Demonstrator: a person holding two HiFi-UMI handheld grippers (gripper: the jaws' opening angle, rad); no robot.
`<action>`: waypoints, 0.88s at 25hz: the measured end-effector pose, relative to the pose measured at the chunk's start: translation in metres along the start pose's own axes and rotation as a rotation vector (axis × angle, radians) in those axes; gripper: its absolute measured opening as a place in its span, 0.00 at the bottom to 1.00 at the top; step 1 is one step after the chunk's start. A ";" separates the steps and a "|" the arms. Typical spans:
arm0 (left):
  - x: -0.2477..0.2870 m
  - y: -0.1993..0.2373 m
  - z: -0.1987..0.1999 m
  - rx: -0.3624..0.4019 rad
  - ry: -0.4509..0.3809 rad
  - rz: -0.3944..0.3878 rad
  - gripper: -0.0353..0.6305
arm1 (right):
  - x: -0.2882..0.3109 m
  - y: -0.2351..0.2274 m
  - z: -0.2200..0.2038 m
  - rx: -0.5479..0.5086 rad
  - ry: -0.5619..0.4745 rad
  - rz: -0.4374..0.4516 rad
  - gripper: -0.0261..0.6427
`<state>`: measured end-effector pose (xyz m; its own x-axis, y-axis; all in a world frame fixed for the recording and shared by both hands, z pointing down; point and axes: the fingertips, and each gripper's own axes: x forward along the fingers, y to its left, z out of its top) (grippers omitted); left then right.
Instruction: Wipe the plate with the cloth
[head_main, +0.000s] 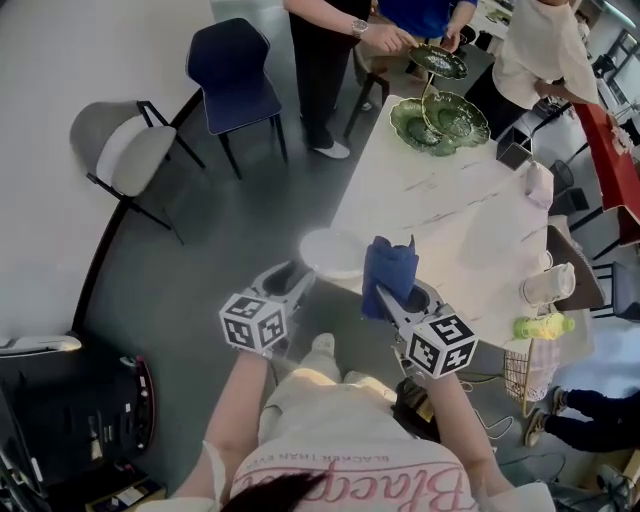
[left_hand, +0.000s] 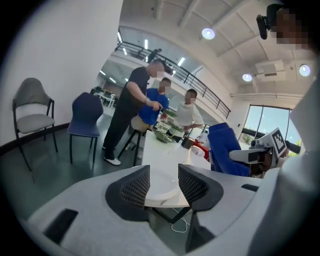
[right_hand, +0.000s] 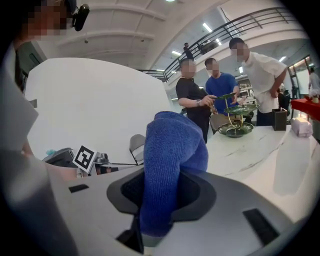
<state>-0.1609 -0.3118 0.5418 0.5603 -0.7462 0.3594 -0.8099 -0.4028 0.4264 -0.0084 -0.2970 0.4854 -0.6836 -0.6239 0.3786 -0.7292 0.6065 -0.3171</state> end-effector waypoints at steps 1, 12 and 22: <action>0.007 0.010 -0.004 -0.016 0.024 0.002 0.30 | 0.007 -0.003 -0.001 0.002 0.008 -0.005 0.20; 0.065 0.083 -0.051 -0.327 0.180 0.027 0.30 | 0.046 -0.019 -0.012 0.051 0.061 -0.032 0.20; 0.099 0.091 -0.066 -0.428 0.181 0.037 0.25 | 0.042 -0.041 -0.021 0.064 0.092 -0.046 0.20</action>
<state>-0.1676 -0.3873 0.6712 0.5842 -0.6360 0.5042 -0.7072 -0.0939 0.7008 -0.0069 -0.3379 0.5323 -0.6458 -0.6004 0.4716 -0.7621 0.5441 -0.3510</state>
